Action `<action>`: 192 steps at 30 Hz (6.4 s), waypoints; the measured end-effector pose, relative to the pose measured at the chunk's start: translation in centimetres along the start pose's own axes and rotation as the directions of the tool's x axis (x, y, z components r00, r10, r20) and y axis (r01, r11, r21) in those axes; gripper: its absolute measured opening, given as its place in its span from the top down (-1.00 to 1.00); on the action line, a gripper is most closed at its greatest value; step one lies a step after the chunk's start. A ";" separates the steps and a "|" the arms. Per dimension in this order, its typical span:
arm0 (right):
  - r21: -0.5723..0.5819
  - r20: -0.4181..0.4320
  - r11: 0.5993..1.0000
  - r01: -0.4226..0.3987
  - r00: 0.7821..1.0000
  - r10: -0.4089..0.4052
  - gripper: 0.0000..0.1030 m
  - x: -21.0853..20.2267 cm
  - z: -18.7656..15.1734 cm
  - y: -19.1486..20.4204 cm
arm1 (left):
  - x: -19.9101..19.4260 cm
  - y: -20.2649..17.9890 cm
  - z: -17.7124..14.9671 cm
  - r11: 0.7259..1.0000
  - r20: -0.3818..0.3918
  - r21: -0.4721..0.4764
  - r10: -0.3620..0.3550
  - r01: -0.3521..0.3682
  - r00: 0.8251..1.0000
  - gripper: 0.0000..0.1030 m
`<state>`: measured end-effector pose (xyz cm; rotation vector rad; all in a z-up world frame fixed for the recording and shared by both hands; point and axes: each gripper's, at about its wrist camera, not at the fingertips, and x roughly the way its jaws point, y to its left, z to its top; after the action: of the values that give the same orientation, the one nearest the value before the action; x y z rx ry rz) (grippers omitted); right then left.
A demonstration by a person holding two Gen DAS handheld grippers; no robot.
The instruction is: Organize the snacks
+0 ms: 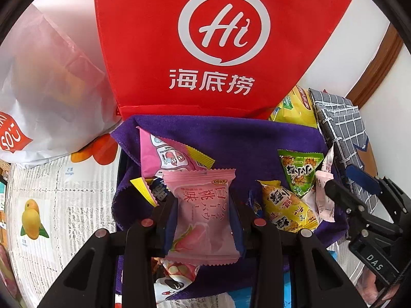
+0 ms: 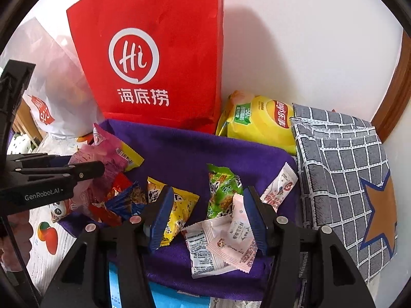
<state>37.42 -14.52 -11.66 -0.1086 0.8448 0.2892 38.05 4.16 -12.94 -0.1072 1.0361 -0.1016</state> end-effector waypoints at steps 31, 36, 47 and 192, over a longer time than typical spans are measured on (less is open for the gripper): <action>0.044 0.027 0.999 0.009 1.000 -0.010 -0.09 -3.0 0.8 -1.2 | -3.8 -1.8 -0.5 0.999 0.062 0.028 0.027 -0.029 0.998 -0.23; 0.053 0.015 0.999 0.003 1.000 -0.004 -0.09 -3.1 0.8 -1.4 | -4.5 -1.8 -0.6 0.999 0.074 0.031 0.032 -0.034 0.997 -0.31; 0.063 0.005 0.998 0.029 1.000 -0.030 -0.09 -3.6 1.0 -1.7 | -5.5 -2.4 -1.0 0.997 0.086 0.034 0.060 -0.063 0.995 -0.31; 0.171 0.245 0.981 0.088 0.961 -0.129 -1.00 -33.6 -20.2 2.6 | -31.1 -9.0 -25.9 0.991 0.441 -0.005 0.125 -0.136 0.889 -0.87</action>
<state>0.99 -23.31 0.20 0.0314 0.6002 0.1273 -0.25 -1.60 1.69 -0.0333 0.5834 0.0329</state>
